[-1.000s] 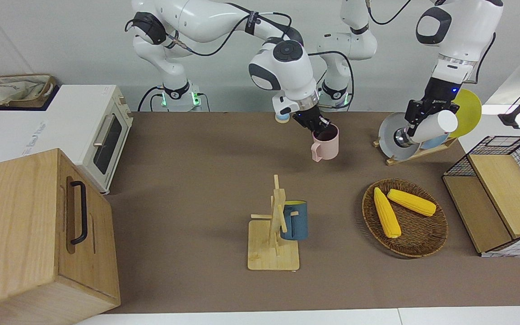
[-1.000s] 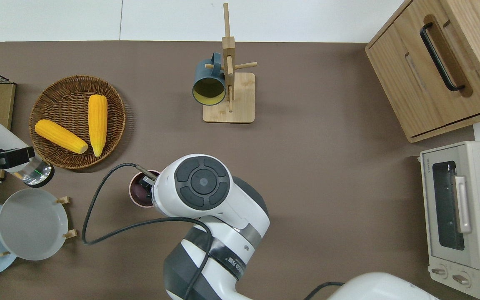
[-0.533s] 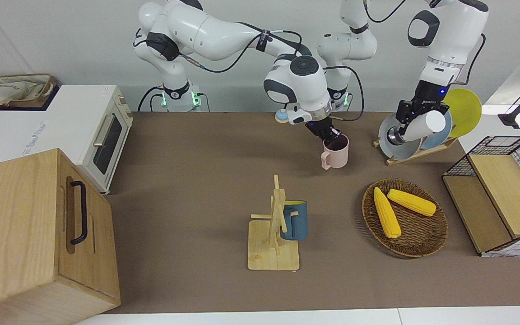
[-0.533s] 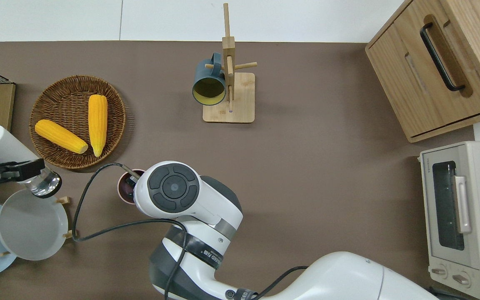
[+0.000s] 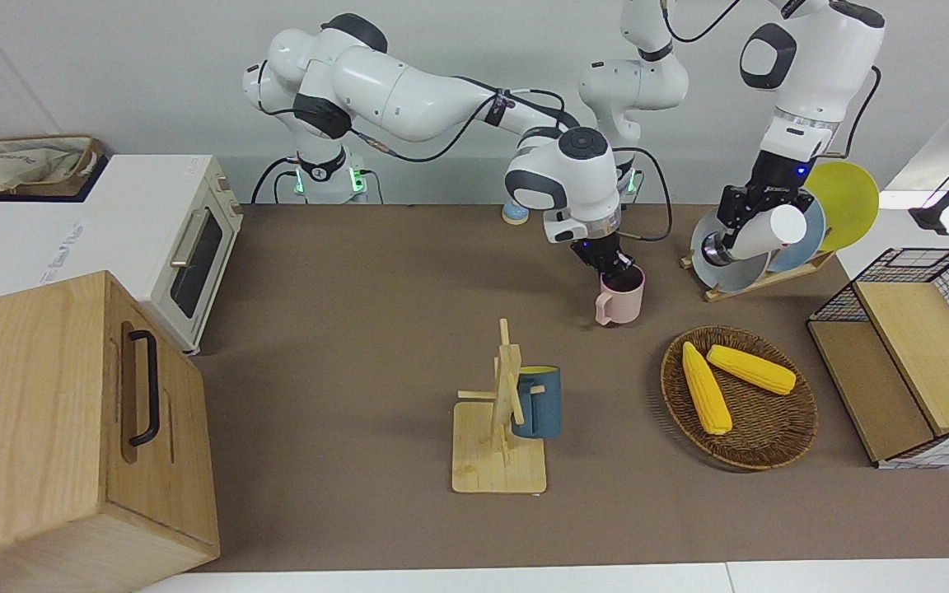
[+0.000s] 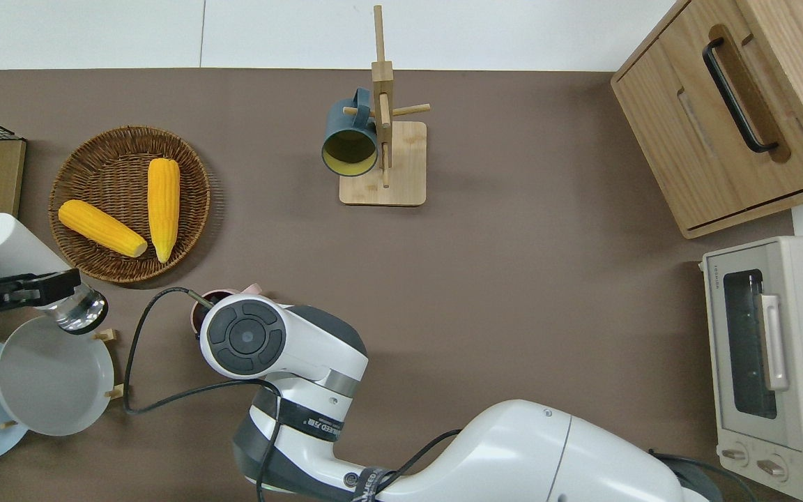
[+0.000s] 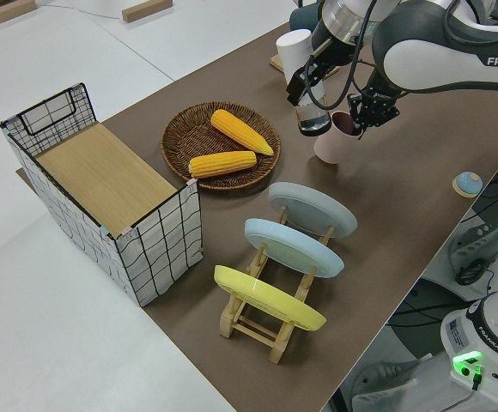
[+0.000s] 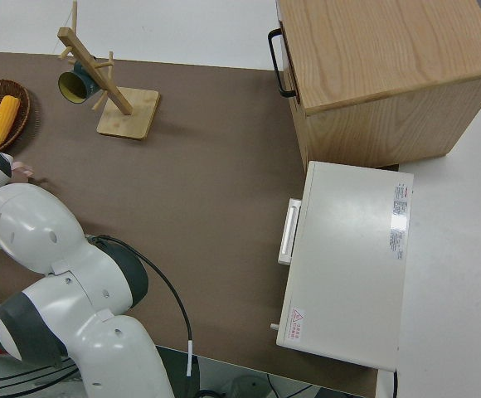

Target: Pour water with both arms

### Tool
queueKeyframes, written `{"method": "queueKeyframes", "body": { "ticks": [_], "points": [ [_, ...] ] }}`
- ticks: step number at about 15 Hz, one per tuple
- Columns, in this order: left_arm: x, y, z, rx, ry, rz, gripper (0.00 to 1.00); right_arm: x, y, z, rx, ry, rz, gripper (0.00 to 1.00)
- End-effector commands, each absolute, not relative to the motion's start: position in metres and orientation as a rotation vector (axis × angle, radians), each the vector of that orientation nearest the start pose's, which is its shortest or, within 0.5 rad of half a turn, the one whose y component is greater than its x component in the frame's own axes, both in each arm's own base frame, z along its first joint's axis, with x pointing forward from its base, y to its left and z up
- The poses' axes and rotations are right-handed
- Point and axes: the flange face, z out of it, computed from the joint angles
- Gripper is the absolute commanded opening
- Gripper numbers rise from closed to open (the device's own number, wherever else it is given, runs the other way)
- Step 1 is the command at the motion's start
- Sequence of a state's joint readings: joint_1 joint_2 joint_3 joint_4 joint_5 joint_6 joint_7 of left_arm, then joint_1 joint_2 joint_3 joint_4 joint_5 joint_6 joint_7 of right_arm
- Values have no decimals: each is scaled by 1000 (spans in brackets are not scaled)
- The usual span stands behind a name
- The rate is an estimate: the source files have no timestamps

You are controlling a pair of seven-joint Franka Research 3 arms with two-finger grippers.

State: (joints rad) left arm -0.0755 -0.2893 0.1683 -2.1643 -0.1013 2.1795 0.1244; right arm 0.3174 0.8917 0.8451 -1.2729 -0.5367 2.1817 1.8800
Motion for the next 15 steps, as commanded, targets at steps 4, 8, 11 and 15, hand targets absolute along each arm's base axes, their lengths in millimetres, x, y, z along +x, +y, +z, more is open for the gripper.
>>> {"method": "queueKeyframes", "body": {
  "ticks": [4, 8, 11, 15],
  "points": [
    [484, 51, 555, -3185, -37, -560, 0, 491, 597, 350, -2602, 1081, 138, 4],
    [482, 53, 549, -3191, -27, -543, 0, 493, 595, 351, -2598, 1089, 137, 39],
    [479, 53, 548, -3193, -14, -539, 0, 495, 594, 351, -2589, 1094, 138, 116],
    [462, 52, 542, -3200, 33, -530, 0, 494, 596, 343, -2595, 1099, 153, 157]
  ]
}}
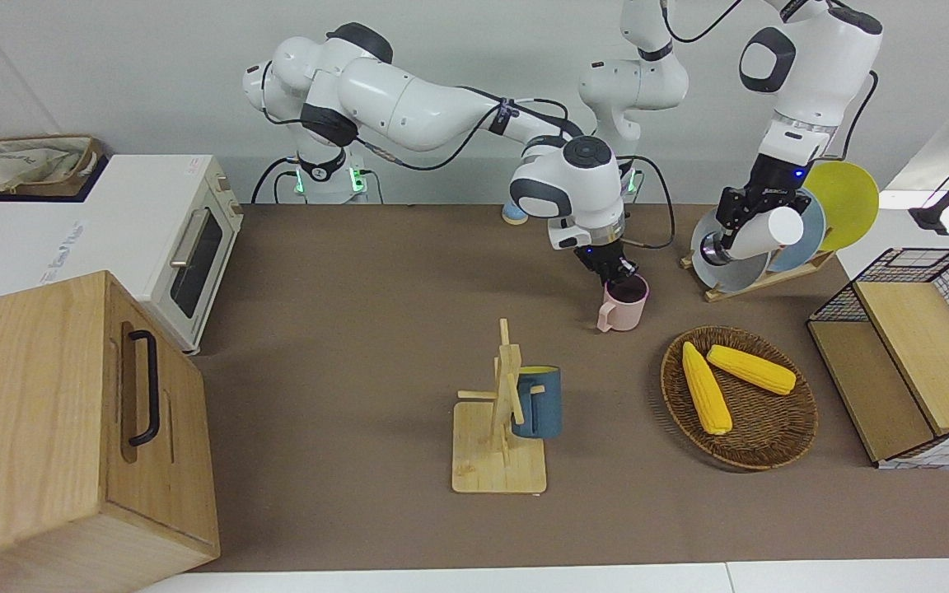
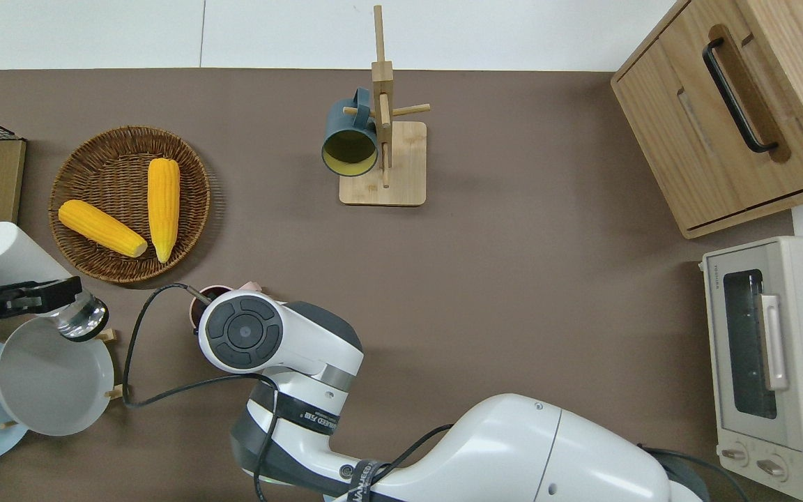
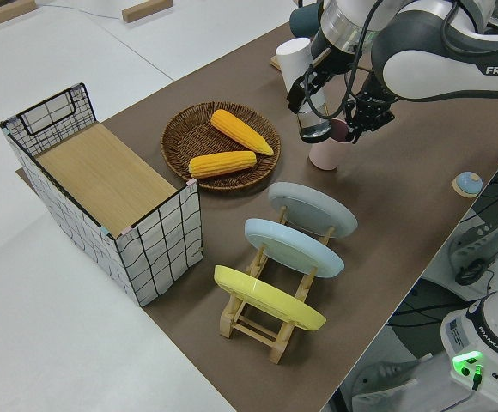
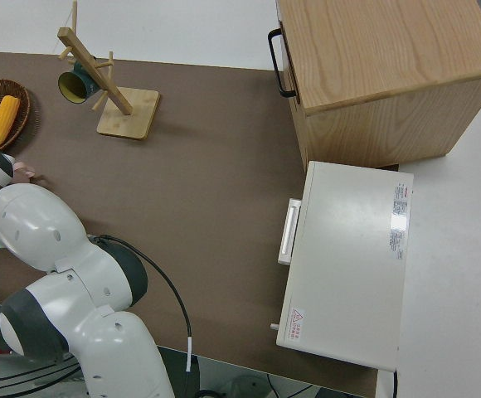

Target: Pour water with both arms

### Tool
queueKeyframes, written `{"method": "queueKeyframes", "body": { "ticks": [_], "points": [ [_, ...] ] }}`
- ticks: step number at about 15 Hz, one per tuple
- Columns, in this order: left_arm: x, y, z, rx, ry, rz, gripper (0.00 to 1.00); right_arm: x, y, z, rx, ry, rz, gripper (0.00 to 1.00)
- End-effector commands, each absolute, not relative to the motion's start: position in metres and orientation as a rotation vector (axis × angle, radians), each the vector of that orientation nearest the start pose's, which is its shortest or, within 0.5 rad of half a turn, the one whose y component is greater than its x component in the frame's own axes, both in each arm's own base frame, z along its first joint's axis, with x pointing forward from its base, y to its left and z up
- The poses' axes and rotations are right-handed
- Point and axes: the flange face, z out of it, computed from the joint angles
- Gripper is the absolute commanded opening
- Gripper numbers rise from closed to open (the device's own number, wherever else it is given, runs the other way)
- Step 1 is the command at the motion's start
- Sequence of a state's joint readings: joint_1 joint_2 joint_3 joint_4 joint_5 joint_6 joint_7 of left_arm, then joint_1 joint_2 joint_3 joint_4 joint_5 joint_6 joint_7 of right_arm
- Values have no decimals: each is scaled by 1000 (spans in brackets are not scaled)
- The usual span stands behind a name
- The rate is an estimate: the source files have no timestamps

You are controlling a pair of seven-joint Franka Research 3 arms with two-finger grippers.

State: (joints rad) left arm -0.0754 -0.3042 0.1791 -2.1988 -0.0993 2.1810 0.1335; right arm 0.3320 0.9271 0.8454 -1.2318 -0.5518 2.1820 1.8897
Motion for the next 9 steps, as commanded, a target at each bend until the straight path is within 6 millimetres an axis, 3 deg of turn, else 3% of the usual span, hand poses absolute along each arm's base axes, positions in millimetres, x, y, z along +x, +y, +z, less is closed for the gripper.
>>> {"method": "queueKeyframes", "body": {
  "ticks": [1, 4, 5, 9],
  "points": [
    [454, 50, 538, -3205, 44, -521, 0, 494, 596, 343, -2595, 1099, 153, 213],
    [438, 41, 531, -3207, 78, -507, 0, 491, 598, 344, -2592, 1099, 157, 651],
    [435, 41, 529, -3207, 80, -502, 0, 493, 598, 344, -2579, 1112, 156, 715],
    [423, 38, 527, -3176, 122, -495, 0, 496, 598, 349, -2553, 1124, 157, 799]
  ]
}}
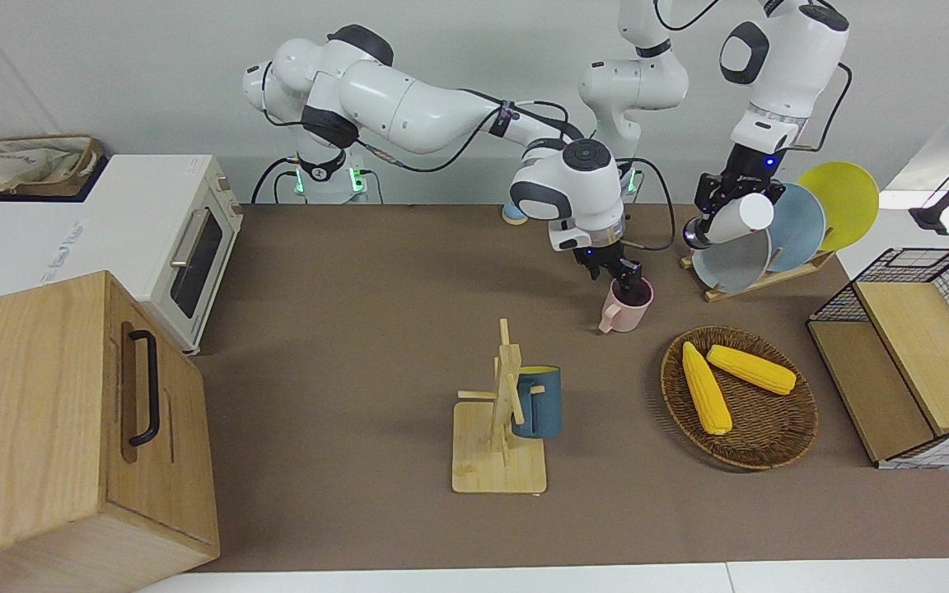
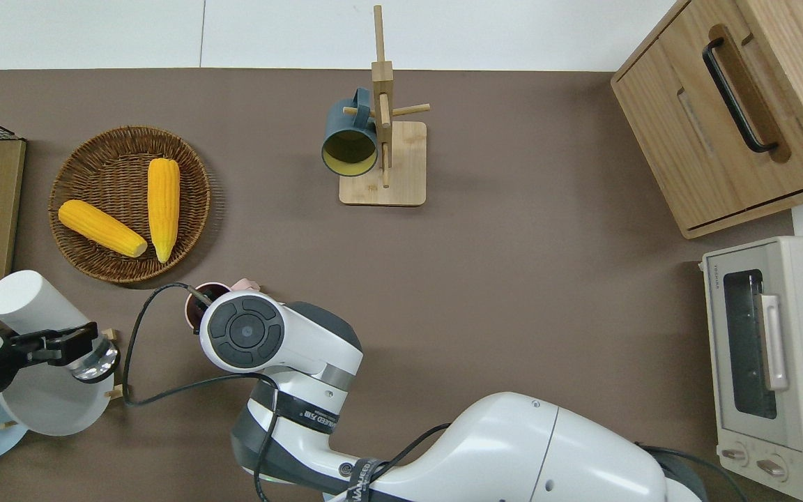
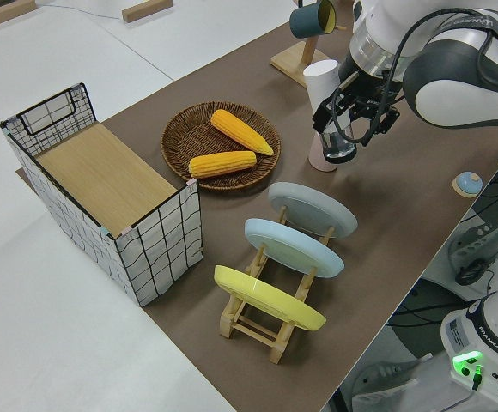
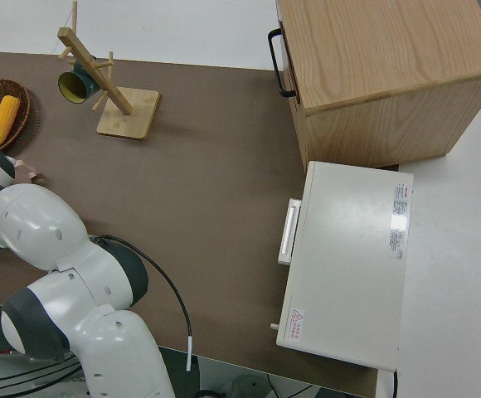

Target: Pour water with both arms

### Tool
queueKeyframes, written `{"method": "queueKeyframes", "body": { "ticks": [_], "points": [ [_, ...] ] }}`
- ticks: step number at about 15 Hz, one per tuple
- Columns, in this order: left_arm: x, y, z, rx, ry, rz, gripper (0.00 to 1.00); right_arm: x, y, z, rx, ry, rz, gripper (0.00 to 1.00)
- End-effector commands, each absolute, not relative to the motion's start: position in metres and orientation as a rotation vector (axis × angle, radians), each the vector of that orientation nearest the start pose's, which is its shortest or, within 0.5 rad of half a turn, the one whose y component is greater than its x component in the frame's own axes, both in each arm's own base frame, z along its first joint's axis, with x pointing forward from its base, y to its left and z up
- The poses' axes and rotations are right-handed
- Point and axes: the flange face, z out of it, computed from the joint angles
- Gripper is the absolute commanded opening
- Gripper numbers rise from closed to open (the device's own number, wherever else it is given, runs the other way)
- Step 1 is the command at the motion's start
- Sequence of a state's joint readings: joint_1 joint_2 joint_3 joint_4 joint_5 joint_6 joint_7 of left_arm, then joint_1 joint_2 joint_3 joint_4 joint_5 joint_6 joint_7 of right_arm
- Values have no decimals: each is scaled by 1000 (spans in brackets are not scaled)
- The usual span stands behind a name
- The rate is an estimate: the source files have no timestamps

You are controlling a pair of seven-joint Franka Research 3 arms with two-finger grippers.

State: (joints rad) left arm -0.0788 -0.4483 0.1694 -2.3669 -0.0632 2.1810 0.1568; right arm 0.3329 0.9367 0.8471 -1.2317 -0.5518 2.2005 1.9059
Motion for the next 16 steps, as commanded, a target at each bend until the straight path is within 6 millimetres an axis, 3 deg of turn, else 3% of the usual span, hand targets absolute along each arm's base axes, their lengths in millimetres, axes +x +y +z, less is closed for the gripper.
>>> {"method": "queueKeyframes", "body": {
  "ticks": [1, 4, 9, 10, 13, 15, 16],
  "points": [
    [422, 37, 523, -3175, 129, -485, 0, 498, 598, 351, -2546, 1128, 160, 820],
    [417, 31, 518, -3170, 160, -471, 0, 502, 596, 356, -2537, 1137, 155, 826],
    [408, 25, 505, -3162, 197, -432, 0, 517, 587, 382, -2519, 1142, 125, 891],
    [408, 23, 504, -3162, 207, -432, 0, 517, 582, 395, -2562, 1095, 94, 914],
    [407, 8, 496, -3174, 262, -412, 0, 530, 547, 450, -2652, 973, 53, 962],
    [409, 0, 495, -3177, 284, -428, 0, 534, 528, 466, -2731, 866, 44, 971],
    [409, -3, 494, -3178, 289, -425, 0, 543, 505, 482, -2797, 784, 7, 973]
  ]
}}
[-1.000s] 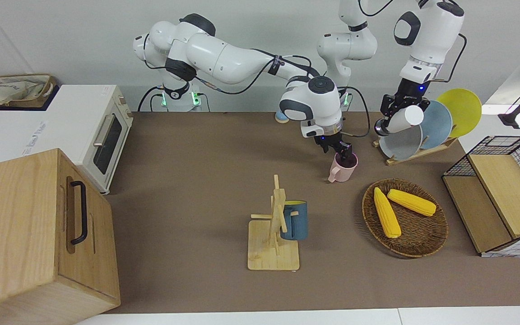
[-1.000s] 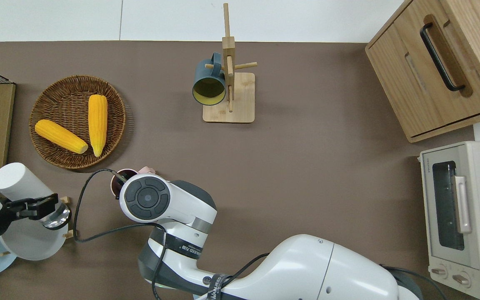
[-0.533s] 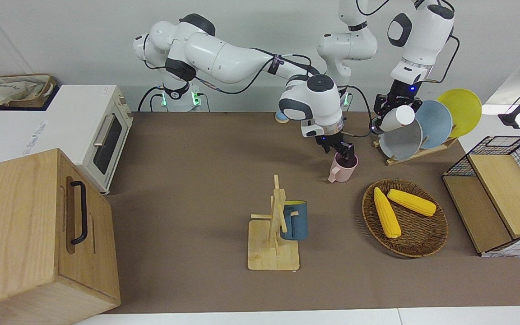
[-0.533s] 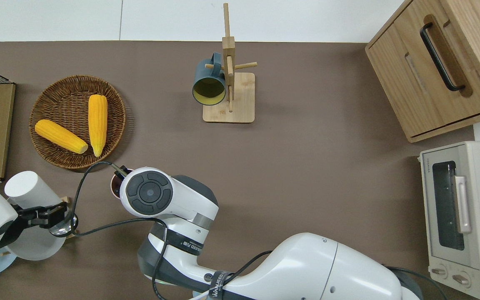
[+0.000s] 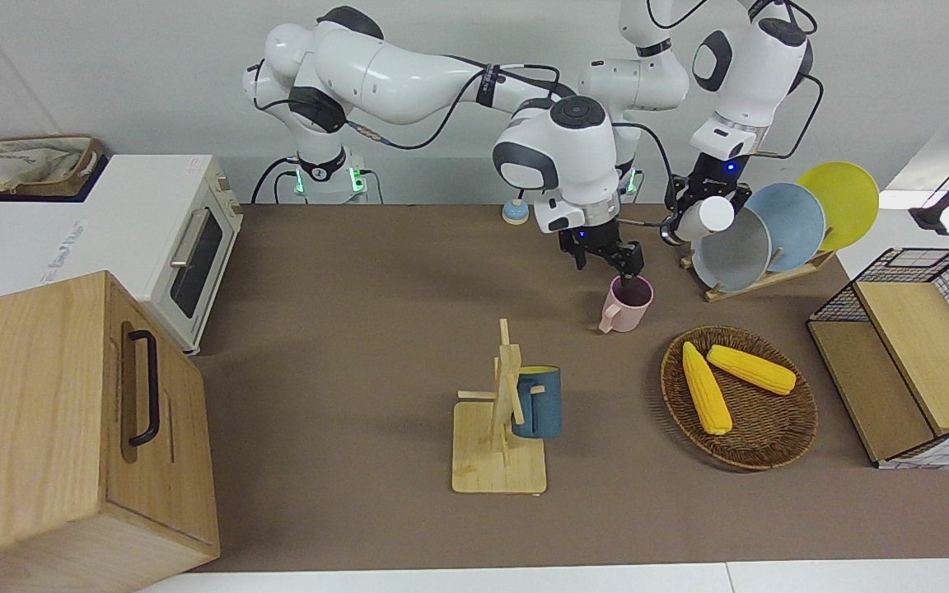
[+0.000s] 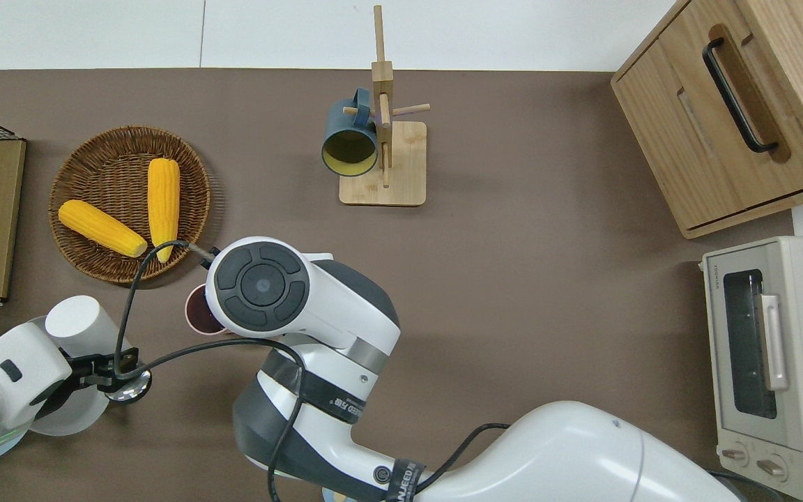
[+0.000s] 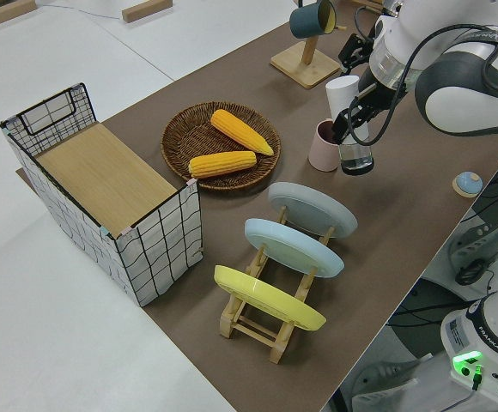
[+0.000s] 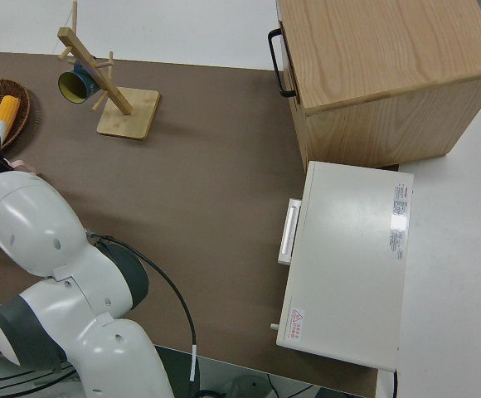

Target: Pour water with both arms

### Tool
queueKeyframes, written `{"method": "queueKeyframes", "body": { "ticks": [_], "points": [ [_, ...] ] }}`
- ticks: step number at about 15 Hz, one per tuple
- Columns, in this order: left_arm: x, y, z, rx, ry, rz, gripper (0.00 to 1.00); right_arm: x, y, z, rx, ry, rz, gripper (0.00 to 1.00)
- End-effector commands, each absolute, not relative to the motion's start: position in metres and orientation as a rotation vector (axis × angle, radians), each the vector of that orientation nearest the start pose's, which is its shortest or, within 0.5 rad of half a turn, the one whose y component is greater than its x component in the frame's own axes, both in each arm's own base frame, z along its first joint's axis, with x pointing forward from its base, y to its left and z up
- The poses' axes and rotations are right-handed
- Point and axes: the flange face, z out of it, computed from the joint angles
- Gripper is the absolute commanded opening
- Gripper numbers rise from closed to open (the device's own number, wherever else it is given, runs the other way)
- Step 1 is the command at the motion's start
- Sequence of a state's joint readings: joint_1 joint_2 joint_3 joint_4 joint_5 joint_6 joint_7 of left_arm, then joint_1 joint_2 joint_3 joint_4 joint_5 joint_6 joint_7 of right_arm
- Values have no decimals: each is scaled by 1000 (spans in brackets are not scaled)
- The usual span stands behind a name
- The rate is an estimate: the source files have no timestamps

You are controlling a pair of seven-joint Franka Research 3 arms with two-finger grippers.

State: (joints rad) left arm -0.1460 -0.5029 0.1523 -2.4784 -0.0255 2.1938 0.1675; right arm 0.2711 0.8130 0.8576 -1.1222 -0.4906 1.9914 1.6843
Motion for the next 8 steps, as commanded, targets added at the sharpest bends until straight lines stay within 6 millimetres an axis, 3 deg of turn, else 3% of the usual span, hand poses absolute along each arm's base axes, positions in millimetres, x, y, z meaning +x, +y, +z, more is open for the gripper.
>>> {"method": "queueKeyframes", "body": {
  "ticks": [1, 3, 8],
  "points": [
    [409, -8, 492, -3179, 309, -419, 0, 547, 490, 497, -2838, 702, -11, 973],
    [408, -15, 487, -3183, 325, -401, 0, 560, 446, 517, -2936, 523, 26, 973],
    [401, -23, 468, -3187, 351, -328, 0, 572, 380, 538, -3119, 168, 18, 973]
  ]
}}
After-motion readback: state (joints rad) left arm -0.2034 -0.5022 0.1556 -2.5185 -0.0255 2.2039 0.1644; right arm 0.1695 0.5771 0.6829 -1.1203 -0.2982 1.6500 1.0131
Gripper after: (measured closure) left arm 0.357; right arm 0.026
